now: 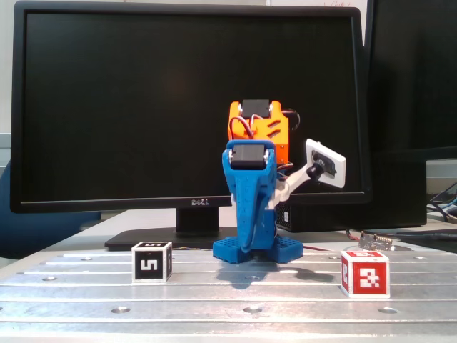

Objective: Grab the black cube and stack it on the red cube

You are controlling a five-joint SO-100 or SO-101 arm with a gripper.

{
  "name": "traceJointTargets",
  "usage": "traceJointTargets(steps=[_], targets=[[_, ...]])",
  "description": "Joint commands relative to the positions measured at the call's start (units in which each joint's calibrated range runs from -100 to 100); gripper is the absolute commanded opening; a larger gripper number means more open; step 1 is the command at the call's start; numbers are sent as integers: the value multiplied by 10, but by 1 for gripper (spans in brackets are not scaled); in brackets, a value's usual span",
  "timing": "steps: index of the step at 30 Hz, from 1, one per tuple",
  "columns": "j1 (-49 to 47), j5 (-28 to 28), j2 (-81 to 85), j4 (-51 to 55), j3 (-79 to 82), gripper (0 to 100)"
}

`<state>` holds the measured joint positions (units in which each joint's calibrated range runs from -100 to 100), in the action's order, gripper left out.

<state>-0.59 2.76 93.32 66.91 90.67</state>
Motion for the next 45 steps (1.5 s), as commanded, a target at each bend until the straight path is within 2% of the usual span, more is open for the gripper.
traceJointTargets(steps=[1,10,17,23,26,29,36,41,45], targets=[[0,-2,-92,-6,-84,1],[12,-12,-325,1,-239,1],[80,-39,-502,23,-370,1],[140,-102,-635,93,-504,1],[176,-116,-656,99,-533,1],[206,-170,-658,102,-539,1],[283,-248,-663,102,-539,1],[316,-260,-663,102,-530,1],[342,-289,-692,114,-531,1]])
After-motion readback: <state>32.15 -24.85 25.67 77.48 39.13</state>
